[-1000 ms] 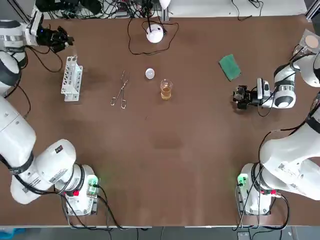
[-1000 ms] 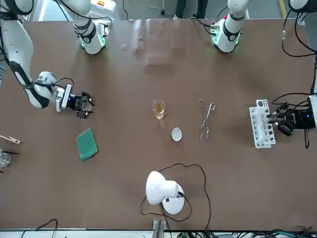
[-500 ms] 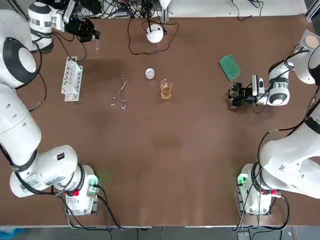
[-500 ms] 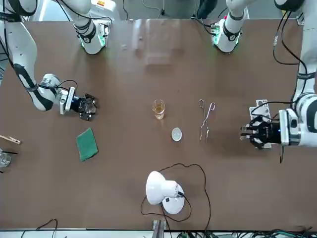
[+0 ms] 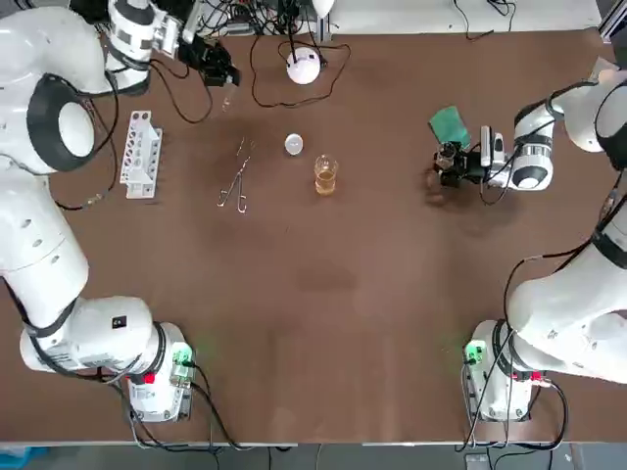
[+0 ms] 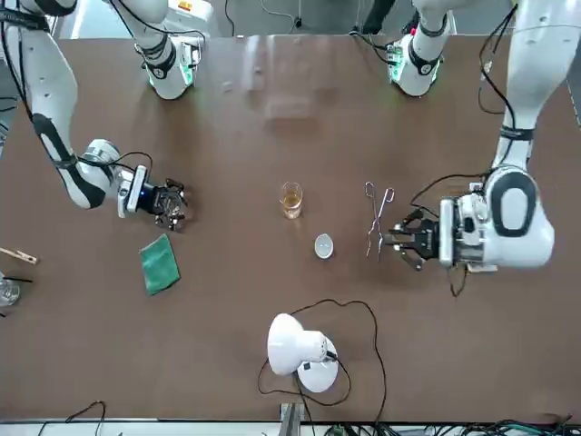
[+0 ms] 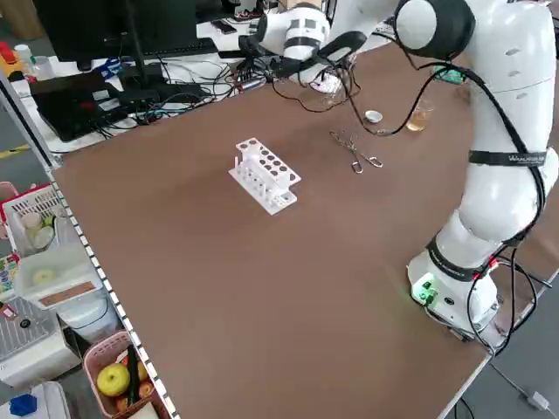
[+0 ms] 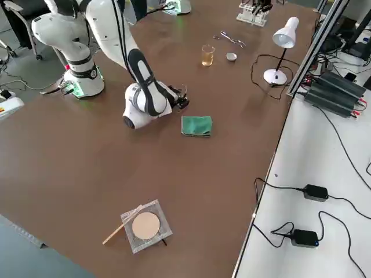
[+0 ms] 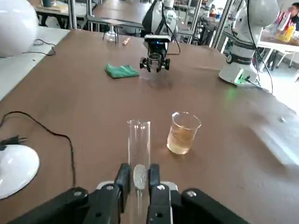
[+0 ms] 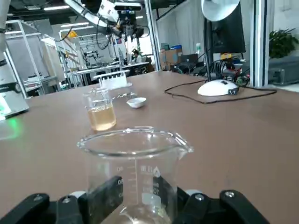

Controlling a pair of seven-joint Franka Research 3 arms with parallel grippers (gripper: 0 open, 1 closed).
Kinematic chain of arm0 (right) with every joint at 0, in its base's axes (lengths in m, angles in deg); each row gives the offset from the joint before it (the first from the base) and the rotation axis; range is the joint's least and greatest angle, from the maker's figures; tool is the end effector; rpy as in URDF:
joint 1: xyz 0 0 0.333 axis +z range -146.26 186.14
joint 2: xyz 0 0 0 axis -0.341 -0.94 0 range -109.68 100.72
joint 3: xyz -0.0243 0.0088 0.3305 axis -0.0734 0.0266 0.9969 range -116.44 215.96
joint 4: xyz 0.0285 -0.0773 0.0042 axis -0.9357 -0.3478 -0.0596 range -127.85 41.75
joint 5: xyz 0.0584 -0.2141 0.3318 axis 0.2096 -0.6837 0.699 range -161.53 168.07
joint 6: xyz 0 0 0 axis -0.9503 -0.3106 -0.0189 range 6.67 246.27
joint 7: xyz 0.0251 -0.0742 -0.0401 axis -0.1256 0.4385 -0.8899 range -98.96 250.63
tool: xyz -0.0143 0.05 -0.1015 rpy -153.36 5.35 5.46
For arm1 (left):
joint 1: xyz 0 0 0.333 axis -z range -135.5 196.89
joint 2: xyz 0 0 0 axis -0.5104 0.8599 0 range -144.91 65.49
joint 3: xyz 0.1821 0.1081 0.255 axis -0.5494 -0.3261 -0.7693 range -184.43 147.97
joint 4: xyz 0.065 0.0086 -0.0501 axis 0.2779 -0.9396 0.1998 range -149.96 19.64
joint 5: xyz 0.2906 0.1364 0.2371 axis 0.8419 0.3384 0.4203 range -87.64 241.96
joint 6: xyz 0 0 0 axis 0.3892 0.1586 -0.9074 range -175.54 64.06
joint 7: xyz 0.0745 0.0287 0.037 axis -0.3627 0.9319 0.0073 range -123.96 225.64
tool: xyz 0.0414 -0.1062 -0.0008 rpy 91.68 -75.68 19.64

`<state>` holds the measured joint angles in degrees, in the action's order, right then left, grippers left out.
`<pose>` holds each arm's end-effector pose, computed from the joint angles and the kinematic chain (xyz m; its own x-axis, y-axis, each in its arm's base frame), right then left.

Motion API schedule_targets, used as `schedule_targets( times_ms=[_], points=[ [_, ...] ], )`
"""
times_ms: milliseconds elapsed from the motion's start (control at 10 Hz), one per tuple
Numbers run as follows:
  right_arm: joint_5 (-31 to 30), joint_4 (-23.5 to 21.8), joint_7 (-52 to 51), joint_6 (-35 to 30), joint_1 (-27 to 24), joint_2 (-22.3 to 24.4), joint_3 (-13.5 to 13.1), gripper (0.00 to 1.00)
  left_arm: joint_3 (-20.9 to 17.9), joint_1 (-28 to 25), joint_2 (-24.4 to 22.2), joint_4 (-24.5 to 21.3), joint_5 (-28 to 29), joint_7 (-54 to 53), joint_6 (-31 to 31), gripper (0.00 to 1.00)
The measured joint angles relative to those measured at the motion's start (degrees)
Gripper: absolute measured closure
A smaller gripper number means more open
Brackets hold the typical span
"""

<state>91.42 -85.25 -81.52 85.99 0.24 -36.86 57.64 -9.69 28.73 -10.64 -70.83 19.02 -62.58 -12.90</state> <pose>0.4592 0.0016 0.1075 0.1824 0.1349 0.9739 0.9504 -0.2781 -0.1395 0.6461 -0.1426 0.3226 0.0693 -0.5035 0.8612 -0.9741 0.1521 0.1673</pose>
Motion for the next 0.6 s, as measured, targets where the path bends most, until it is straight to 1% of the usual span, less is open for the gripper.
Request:
schedule_targets(
  times_ms=[300, 400, 500, 600],
  points=[
    [10.4, -1.3, 0.2, 1.7, 7.2, 1.2, 0.1, 0.62, -0.3, 7.7, -1.3, -0.3, 8.0, 10.1, -4.1, 0.79],
    [13.6, -1.5, 0.5, 2.8, 9.1, 1.7, 0.5, 0.62, -0.4, 9.6, -1.5, -0.3, 9.2, 12.0, -5.0, 0.79],
    [16.3, -1.8, 0.7, 4.0, 10.5, 2.4, 1.1, 0.62, -0.4, 11.3, -1.8, -0.4, 10.4, 14.3, -5.6, 0.79],
    [18.8, -1.9, 0.9, 5.2, 11.2, 3.0, 2.4, 0.62, -0.4, 13.0, -2.0, -0.5, 11.7, 16.5, -6.2, 0.79]
  ],
)
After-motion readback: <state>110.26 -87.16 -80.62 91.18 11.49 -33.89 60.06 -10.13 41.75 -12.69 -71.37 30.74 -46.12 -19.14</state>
